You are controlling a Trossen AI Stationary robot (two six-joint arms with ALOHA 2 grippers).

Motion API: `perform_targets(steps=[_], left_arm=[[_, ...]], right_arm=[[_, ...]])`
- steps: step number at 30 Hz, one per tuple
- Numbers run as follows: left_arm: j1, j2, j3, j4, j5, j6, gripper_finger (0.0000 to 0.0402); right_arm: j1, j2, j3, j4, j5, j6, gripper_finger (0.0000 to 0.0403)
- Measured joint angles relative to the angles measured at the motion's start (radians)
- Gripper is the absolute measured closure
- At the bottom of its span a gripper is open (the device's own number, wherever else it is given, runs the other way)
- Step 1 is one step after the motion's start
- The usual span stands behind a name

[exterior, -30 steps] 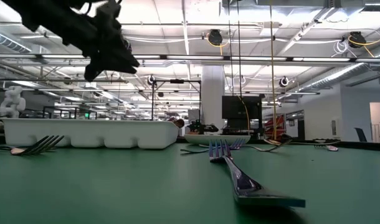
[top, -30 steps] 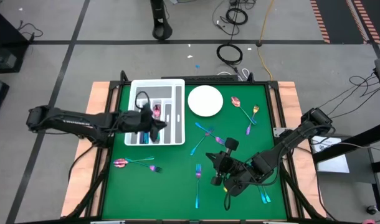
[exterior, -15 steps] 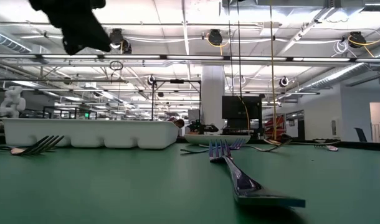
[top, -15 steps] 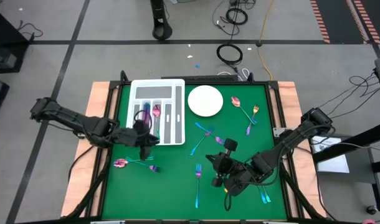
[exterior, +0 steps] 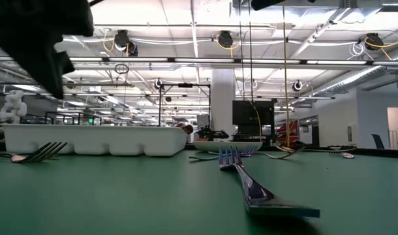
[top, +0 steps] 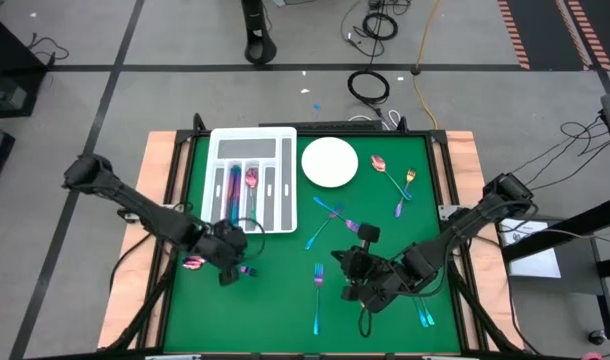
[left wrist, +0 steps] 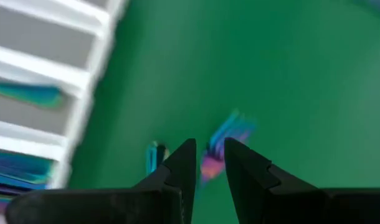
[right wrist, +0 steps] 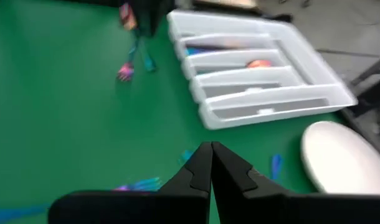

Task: Sort silverware
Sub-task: Put the blue spoon into the silverware tray

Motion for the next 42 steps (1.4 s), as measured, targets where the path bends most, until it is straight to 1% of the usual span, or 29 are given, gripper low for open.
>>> perform_targets(steps=[2, 4, 9, 12, 14, 16, 19, 23, 28, 34, 42], left_arm=[[-0.015, 0.040, 0.000, 0.001, 0.025, 0.003, 0.0318], [-0.030, 0.071, 0.000, 0.000, 0.050, -0.006, 0.0318], [-0.056, 0.099, 0.000, -0.013, 0.082, -0.051, 0.0318], [-0.069, 0.099, 0.000, -0.093, 0.085, -0.093, 0.0318], [-0.081, 0.099, 0.000, -0.164, 0.087, -0.121, 0.0318], [-0.093, 0.099, -0.001, -0.227, 0.088, -0.147, 0.0318], [-0.108, 0.099, -0.001, -0.272, 0.098, -0.175, 0.0318], [-0.119, 0.099, -0.001, -0.287, 0.125, -0.193, 0.0318], [-0.121, 0.099, -0.024, -0.290, 0.131, -0.226, 0.0318], [-0.121, 0.099, -0.069, -0.282, 0.147, -0.233, 0.0318], [-0.121, 0.099, -0.075, -0.278, 0.147, -0.233, 0.0318]], right_arm=[[-0.013, 0.002, -0.024, 0.041, 0.026, -0.008, 0.0403], [-0.028, 0.004, -0.054, 0.107, 0.013, -0.039, 0.0403], [-0.070, 0.004, -0.124, 0.328, -0.154, -0.176, 0.0403], [-0.091, 0.004, -0.146, 0.420, -0.234, -0.214, 0.0403], [-0.101, 0.004, -0.151, 0.428, -0.261, -0.219, 0.0403], [-0.104, 0.004, -0.151, 0.428, -0.262, -0.216, 0.0403], [-0.104, 0.004, -0.151, 0.425, -0.264, -0.214, 0.0403], [-0.101, 0.004, -0.151, 0.425, -0.266, -0.212, 0.0403], [-0.101, 0.004, -0.151, 0.425, -0.311, -0.211, 0.0403], [-0.101, 0.004, -0.151, 0.424, -0.314, -0.211, 0.0403], [-0.101, 0.004, -0.151, 0.424, -0.314, -0.214, 0.0403]])
